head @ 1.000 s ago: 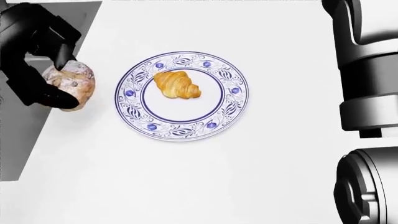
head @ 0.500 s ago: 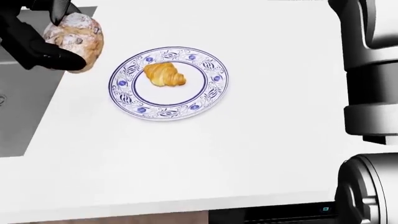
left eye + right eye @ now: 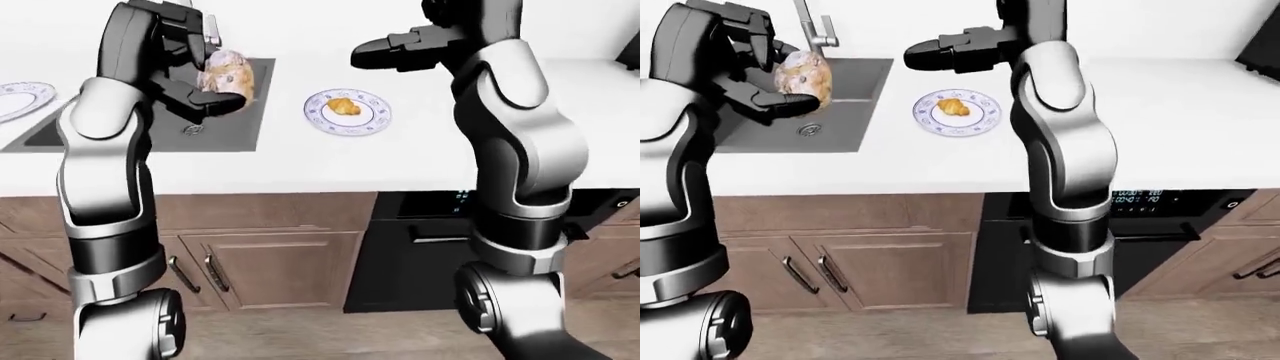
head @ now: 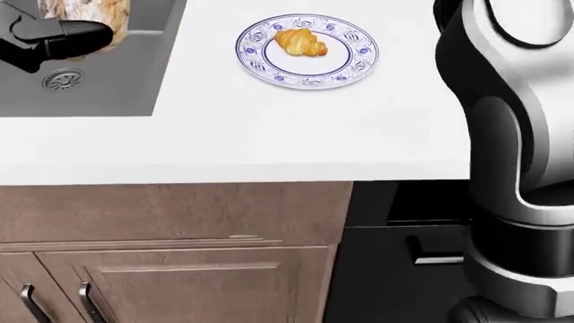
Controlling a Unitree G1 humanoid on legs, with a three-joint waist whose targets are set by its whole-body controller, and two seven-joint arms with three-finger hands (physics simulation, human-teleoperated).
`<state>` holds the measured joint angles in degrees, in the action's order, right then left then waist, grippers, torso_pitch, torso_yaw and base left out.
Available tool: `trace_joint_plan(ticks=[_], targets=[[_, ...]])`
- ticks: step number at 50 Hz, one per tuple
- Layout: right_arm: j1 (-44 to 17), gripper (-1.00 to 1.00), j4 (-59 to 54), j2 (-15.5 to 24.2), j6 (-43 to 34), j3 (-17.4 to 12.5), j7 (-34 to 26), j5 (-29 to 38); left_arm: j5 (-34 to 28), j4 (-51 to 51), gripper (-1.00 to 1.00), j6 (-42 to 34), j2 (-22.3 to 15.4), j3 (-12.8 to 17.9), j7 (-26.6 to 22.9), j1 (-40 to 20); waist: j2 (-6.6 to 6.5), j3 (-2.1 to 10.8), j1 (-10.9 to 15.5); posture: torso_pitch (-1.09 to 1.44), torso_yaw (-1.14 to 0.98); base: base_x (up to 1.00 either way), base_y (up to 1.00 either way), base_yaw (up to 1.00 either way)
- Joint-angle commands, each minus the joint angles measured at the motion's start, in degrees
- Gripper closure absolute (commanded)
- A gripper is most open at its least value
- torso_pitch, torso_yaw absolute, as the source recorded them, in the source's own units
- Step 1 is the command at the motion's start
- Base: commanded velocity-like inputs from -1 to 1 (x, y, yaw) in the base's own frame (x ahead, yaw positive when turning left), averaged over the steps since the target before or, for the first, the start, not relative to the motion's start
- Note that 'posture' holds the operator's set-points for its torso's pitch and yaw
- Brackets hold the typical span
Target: Place the pastries on the plates.
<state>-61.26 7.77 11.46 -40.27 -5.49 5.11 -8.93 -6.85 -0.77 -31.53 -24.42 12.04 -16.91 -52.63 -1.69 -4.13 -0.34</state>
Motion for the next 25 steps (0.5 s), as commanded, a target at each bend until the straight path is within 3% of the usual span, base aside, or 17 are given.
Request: trace_joint_plan(ticks=[1,3,4,8,9,10,12,14,19,22,25], targets=[[-0.1,-1.00,2.1,0.6,0.4,-0.4,0.7,-0.6,1.8,-2.4,1.00,1.4,-0.5,0.4,2.7,-1.4,-0.72,1.07,-0.4,0.00,0.00,0.00,0.00,0.00],[0.4,-1.00,2.8,0.7,0.7,-0.2,0.9,-0.2,2.7,-3.2,1.00,1.2,-0.6,0.3,3.2,-1.0,-0.04,0.75,-0.2,0.00,0.00,0.00,0.03,0.00],[0.2,-1.00,3.7,-0.8,2.1,-2.0,3.3,-1.3,3.1,-4.3,1.00,1.0,-0.3,0.9,4.7,-0.4,-0.33,1.71,-0.3,0.00,0.00,0.00,0.23,0.00],[3.5,-1.00,9.2,-0.5,0.7,-1.6,4.5,-3.4,4.5,-4.6,1.00,1.3,-0.3,0.1,6.6,0.1,4.05,1.93,0.0,0.00,0.00,0.00,0.30,0.00],[5.0,-1.00,10.3,-0.2,0.5,-1.8,4.9,-3.7,4.7,-4.5,1.00,1.5,-0.3,-0.1,6.7,0.3,6.17,2.57,0.0,0.00,0.00,0.00,0.30,0.00],[6.3,-1.00,12.0,0.0,0.2,-2.3,5.6,-4.3,4.8,-5.0,1.00,1.3,-0.4,0.2,7.2,0.5,4.39,2.19,-0.4,0.00,0.00,0.00,0.29,0.00],[9.0,-1.00,14.3,0.4,0.1,-2.6,6.4,-5.7,5.1,-6.1,1.00,1.2,-0.7,0.4,7.2,1.6,5.04,3.00,0.1,0.00,0.00,0.00,0.29,0.00],[10.1,-1.00,15.1,0.8,0.3,-2.9,6.8,-6.5,5.3,-6.8,1.00,0.7,-0.9,0.3,7.2,2.3,4.66,3.50,0.1,0.00,0.00,0.00,0.30,0.00],[12.1,-1.00,14.7,0.3,3.5,-1.8,7.1,-6.6,6.0,-8.6,1.00,0.6,-0.5,0.9,7.9,4.2,2.37,2.52,-0.1,0.00,0.00,0.00,0.32,0.00],[12.2,-1.00,14.1,-0.2,4.4,-1.3,7.0,-6.4,6.0,-9.2,1.00,0.5,-0.4,0.5,7.9,4.9,2.18,2.96,-0.4,0.00,0.00,0.00,0.57,0.00],[12.2,-1.00,14.5,-0.5,4.3,-1.2,7.2,-6.6,6.1,-10.1,1.00,-0.2,-0.6,0.9,7.9,5.2,1.03,3.00,-0.7,0.00,0.00,0.00,0.58,0.00]])
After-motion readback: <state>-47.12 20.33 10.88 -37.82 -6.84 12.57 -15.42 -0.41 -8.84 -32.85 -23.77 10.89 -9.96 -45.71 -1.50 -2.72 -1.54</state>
